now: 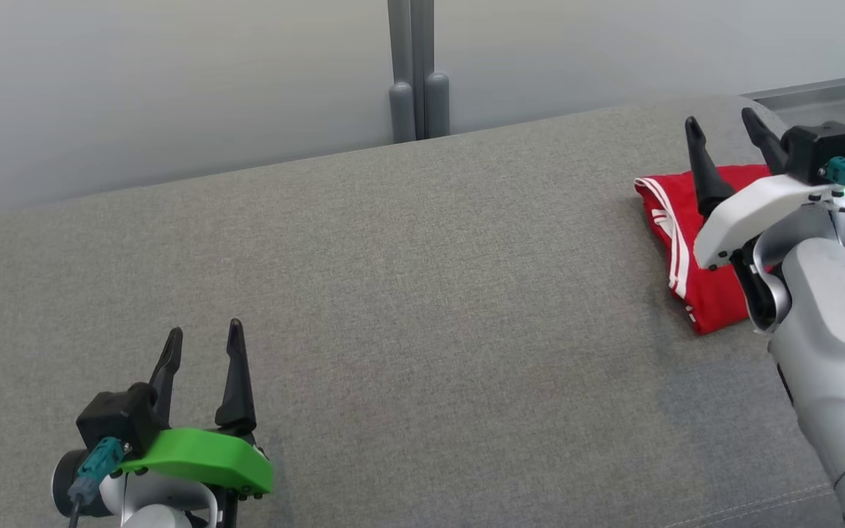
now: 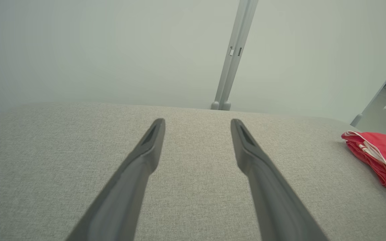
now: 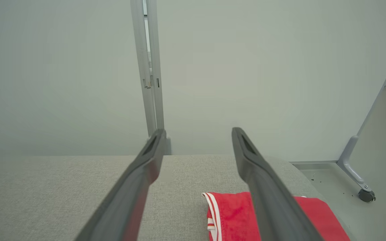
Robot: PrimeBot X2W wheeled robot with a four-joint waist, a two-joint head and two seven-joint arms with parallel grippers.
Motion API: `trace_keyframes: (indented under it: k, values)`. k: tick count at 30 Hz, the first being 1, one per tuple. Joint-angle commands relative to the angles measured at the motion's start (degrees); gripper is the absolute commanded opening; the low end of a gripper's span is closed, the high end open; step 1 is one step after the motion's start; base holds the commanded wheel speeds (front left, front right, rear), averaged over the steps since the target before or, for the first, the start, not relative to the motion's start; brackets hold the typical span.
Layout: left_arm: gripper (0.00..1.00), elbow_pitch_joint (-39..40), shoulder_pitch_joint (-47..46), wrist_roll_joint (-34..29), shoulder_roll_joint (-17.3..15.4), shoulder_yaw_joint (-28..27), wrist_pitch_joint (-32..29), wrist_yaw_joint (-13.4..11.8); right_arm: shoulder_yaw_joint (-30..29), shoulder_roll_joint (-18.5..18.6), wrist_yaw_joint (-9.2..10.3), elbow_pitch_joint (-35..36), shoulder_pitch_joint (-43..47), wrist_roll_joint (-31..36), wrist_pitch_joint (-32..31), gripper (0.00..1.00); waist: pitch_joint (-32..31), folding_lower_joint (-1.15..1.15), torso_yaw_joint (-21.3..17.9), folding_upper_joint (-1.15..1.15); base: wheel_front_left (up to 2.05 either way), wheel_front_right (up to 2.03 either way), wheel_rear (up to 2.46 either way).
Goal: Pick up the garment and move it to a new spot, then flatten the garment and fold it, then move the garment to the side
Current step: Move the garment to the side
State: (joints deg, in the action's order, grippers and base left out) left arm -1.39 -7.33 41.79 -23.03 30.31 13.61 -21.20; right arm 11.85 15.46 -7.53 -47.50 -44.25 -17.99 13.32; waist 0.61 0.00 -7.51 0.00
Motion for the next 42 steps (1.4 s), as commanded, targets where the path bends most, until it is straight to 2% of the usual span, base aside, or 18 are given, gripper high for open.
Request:
trace_keyframes:
  k: [1, 5, 12, 17, 22, 29, 42]
  values:
    - [1.00, -0.07, 0.64, 0.11, -0.08, -0.17, 0.26, -0.21, -0.30, -0.37, 0.07, 0.96, 1.37, 0.06, -0.11, 1.00, -0.07, 0.00, 0.02, 0.00, 0.00, 0.00, 0.00]
    - [1.00, -0.09, 0.98, 0.16, 0.08, -0.44, 0.56, -0.21, -3.02, -1.98, 0.08, 8.55, 6.99, 1.43, -1.53, 1.00, -0.29, 0.00, 0.18, 0.00, 0.00, 0.00, 0.00]
    - [1.00, -0.28, 1.76, 0.04, 0.40, -1.13, 0.97, 0.10, -8.12, -7.23, 0.08, 23.36, 18.00, 5.97, -6.24, 1.00, -0.49, 0.00, 0.66, 0.00, 0.00, 0.00, 0.00]
    - [1.00, -0.25, 2.18, -0.19, 0.81, -1.62, 1.15, 0.26, -10.22, -10.32, 0.08, 33.19, 25.15, 9.03, -9.81, 1.00, -0.49, 0.00, 1.06, 0.00, 0.00, 0.00, 0.00]
    - [1.00, -0.33, 3.18, -0.37, 1.31, -1.99, 1.32, 0.56, -11.06, -12.16, 0.08, 40.17, 30.44, 10.50, -11.90, 1.00, -0.64, 0.00, 1.45, 0.00, 0.00, 0.00, 0.00]
    - [1.00, -0.77, 4.68, -0.65, 2.62, -2.88, 1.60, 1.45, -9.64, -12.48, 0.08, 44.66, 35.01, 7.44, -12.88, 1.00, -0.71, 0.00, 2.27, 0.00, 0.00, 0.00, 0.00]
    - [1.00, -0.99, 7.28, -2.34, 5.11, -5.42, 1.62, 2.96, -9.12, -12.50, 0.07, 44.93, 38.14, 5.63, -12.01, 1.00, -1.02, 0.00, 4.81, 0.00, 0.00, 0.00, 0.00]
